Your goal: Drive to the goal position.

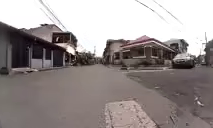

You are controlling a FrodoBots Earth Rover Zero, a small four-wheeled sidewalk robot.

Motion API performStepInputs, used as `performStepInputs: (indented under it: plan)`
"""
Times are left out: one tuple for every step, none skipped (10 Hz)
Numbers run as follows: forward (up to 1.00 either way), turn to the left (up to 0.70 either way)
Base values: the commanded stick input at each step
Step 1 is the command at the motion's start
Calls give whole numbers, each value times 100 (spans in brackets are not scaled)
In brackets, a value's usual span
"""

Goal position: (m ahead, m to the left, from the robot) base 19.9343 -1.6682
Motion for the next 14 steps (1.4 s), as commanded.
performStepInputs:
  plan:
    - [100, 0]
    - [100, 0]
    - [100, 0]
    - [100, 0]
    - [100, 0]
    - [100, 0]
    - [100, 0]
    - [100, 0]
    - [100, 0]
    - [100, 0]
    - [100, 0]
    - [100, 0]
    - [100, 0]
    - [100, 0]
